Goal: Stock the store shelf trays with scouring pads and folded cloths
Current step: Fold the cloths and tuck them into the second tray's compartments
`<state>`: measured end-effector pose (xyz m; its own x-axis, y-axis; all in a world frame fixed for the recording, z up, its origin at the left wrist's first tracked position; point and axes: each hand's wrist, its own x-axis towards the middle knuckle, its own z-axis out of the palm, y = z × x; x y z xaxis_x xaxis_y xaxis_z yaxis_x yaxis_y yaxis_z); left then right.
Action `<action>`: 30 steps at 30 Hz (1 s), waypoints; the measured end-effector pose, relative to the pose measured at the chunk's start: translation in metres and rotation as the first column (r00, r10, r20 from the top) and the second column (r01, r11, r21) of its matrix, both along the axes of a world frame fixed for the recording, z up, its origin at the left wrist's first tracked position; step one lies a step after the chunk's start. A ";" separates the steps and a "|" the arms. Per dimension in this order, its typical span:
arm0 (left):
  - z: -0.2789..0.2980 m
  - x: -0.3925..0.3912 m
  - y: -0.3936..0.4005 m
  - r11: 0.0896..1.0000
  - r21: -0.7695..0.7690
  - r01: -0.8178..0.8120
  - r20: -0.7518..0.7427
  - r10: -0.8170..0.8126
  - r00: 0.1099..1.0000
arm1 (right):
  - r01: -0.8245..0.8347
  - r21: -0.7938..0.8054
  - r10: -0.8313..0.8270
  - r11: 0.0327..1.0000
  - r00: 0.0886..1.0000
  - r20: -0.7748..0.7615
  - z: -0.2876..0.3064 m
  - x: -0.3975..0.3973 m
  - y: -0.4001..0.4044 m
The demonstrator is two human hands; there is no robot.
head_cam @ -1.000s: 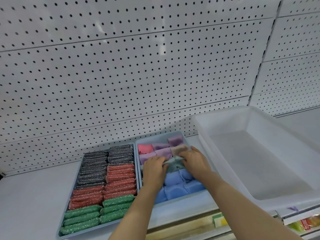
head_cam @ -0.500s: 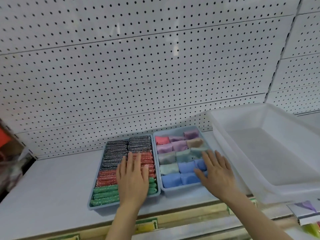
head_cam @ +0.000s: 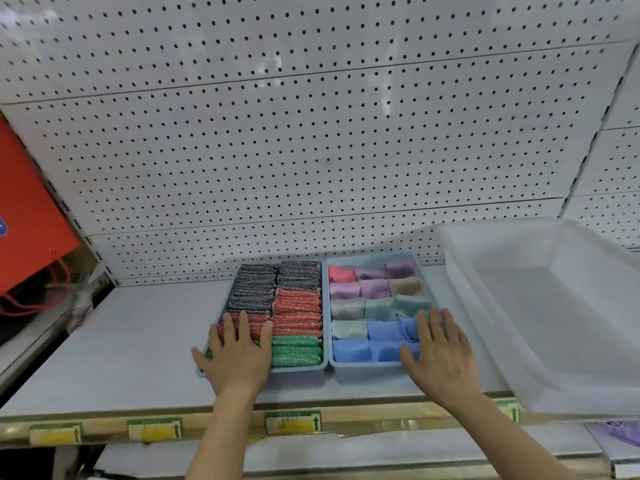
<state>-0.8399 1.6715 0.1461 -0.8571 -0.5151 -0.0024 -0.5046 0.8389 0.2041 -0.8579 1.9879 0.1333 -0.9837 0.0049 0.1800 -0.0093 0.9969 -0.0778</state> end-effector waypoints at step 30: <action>0.009 0.001 0.002 1.000 -0.030 0.009 0.069 -0.007 0.998 | 0.033 -0.002 -0.033 0.999 0.999 0.041 0.013 0.004 -0.003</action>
